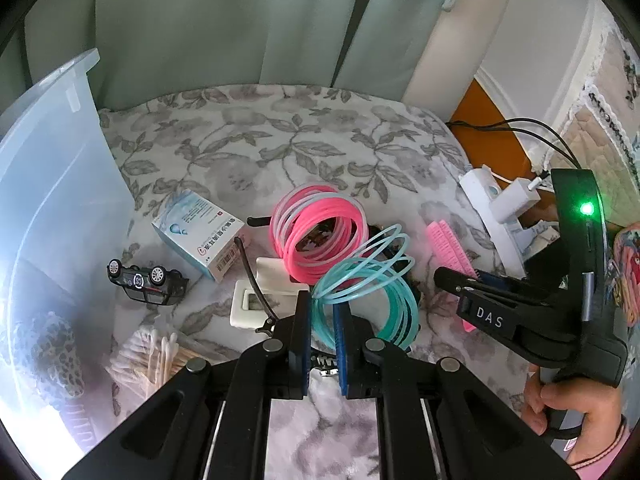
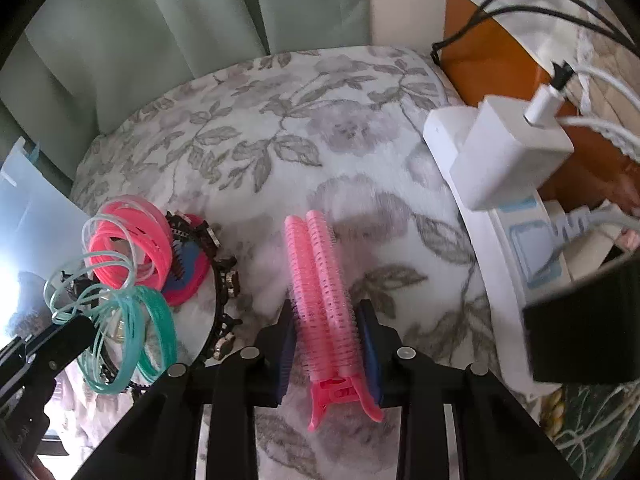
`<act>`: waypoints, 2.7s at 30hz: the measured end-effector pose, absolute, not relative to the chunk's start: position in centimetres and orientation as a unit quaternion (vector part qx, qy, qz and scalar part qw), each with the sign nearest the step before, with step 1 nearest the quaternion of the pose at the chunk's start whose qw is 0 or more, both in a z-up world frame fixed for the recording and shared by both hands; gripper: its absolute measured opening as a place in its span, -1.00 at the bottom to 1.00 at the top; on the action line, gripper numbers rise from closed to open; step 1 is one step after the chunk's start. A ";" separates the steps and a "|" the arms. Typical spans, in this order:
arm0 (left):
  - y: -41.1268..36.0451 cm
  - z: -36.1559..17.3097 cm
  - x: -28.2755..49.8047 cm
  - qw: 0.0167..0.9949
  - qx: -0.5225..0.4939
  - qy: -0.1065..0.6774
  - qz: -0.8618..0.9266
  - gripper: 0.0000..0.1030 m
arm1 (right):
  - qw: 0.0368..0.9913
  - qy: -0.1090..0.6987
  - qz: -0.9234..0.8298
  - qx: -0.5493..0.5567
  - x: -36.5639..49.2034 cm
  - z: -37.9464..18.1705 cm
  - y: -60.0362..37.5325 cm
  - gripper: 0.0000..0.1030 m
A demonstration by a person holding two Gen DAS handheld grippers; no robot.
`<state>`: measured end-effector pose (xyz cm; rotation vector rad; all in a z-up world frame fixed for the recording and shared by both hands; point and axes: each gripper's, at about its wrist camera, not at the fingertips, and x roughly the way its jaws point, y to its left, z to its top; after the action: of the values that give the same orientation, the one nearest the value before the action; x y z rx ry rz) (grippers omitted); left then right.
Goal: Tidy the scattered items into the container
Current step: 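Grasp the pink and teal hair ties with the left tool while the right tool grasps the pink roller, then carry hair ties and pink roller over the clear box and open both tools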
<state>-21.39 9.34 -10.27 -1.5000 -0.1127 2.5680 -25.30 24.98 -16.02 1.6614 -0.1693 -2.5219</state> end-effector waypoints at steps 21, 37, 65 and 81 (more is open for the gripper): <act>9.7 -7.4 -19.6 0.103 -0.475 -0.046 0.873 -0.85 | 0.098 -0.176 -0.858 0.473 -20.5 -10.6 25.1 -0.44; 7.6 -1.9 -15.5 0.131 -0.397 -0.085 0.905 -0.87 | 0.118 -0.233 -0.880 0.397 -14.4 -5.4 25.3 -0.44; -4.1 6.4 -9.4 0.039 -0.271 -0.171 0.947 -0.87 | 0.194 -0.201 -0.909 0.310 -9.2 3.6 19.3 -0.44; -11.9 6.6 -7.2 -0.029 -0.234 -0.207 0.950 -0.87 | 0.251 -0.150 -0.904 0.312 -8.6 5.5 11.0 -0.44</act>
<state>-7.25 -11.92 6.58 -0.7476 -0.6630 3.0397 -8.61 11.04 5.54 0.8501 -0.4084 -2.4596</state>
